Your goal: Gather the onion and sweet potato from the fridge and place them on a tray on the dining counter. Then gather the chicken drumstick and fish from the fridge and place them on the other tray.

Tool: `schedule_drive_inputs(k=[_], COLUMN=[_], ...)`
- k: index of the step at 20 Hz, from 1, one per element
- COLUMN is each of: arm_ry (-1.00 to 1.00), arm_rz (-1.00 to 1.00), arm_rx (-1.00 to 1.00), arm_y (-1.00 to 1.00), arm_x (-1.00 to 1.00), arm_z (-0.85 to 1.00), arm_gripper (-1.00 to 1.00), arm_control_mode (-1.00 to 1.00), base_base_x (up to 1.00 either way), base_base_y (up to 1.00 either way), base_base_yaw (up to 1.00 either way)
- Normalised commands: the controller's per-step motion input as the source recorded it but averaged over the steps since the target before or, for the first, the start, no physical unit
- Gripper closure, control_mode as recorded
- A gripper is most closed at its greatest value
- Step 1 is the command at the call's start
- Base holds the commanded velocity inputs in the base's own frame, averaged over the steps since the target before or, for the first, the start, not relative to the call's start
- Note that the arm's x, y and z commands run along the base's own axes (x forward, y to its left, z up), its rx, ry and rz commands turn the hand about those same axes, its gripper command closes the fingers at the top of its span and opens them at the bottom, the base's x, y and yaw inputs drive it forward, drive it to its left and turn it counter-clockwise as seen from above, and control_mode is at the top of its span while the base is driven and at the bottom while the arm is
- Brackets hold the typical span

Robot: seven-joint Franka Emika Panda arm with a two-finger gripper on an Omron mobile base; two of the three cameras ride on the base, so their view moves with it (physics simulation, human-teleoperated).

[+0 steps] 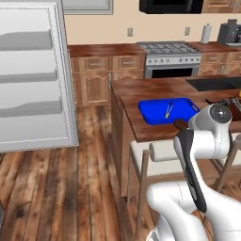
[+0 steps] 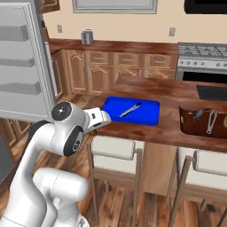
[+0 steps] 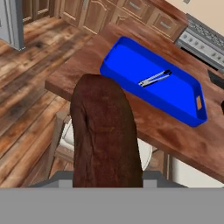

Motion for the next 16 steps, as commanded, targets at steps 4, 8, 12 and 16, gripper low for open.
schedule_drive_inputs(k=[4, 8, 12, 16], arm_ry=[0.00, 0.00, 0.00, 0.00], arm_rz=[0.00, 0.00, 0.00, 0.00], arm_rx=[0.00, 0.00, 0.00, 0.00], arm_y=[0.00, 0.00, 0.00, 0.00], arm_x=[0.00, 0.00, 0.00, 0.00], arm_z=[0.00, 0.00, 0.00, 0.00], arm_gripper=[1.00, 1.00, 1.00, 1.00], arm_control_mode=[1.00, 1.00, 1.00, 1.00], base_base_x=[0.35, 0.32, 0.28, 0.32], base_base_y=[-0.13, -0.05, -0.05, -0.01], base_base_yaw=[-0.04, 0.00, 0.00, 0.00])
